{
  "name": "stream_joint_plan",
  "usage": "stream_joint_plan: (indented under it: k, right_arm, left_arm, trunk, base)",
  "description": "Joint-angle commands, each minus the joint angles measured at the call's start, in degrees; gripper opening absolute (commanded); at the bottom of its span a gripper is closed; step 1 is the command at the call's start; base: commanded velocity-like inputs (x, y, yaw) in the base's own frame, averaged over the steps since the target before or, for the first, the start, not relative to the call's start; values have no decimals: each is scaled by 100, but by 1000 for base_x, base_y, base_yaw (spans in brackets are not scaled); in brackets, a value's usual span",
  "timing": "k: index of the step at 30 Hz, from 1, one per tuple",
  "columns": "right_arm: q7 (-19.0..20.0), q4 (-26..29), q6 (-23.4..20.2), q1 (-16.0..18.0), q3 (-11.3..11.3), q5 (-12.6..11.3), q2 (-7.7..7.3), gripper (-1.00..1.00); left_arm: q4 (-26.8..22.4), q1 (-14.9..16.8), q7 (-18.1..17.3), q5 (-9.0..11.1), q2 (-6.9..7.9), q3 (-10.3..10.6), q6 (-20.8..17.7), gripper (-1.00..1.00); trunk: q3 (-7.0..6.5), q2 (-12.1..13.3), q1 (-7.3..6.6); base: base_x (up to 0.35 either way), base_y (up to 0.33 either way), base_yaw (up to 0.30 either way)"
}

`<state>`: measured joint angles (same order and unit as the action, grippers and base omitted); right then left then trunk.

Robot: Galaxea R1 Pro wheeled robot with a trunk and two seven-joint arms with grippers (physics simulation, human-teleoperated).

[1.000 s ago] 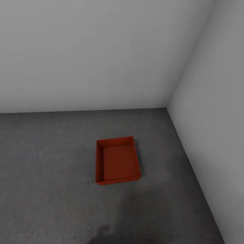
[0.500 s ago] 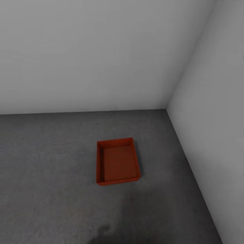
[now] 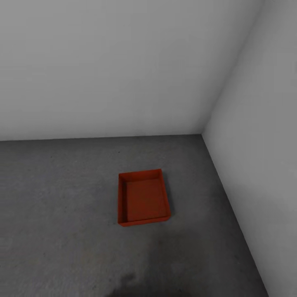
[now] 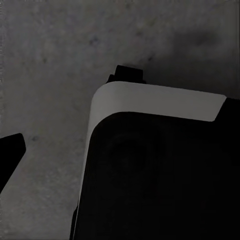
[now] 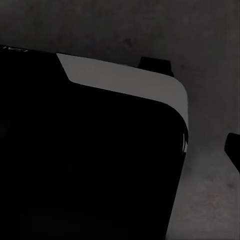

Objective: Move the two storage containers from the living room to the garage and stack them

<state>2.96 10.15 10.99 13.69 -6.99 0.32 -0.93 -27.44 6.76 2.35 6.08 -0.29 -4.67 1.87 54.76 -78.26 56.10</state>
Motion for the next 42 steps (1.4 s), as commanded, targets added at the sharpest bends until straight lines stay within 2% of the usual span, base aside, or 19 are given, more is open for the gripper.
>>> stream_joint_plan:
  k: [1,42]
  right_arm:
    - [4,-4,17,2,-28,3,-3,100]
    - [3,-66,17,2,-30,9,-3,100]
  left_arm:
    - [2,1,2,60,-4,-7,18,100]
    - [8,1,3,60,-2,-7,22,100]
  trunk:
    - [-22,40,-23]
    - [-1134,1685,-923]
  base:
    - [0,0,0]
    - [-2,0,0]
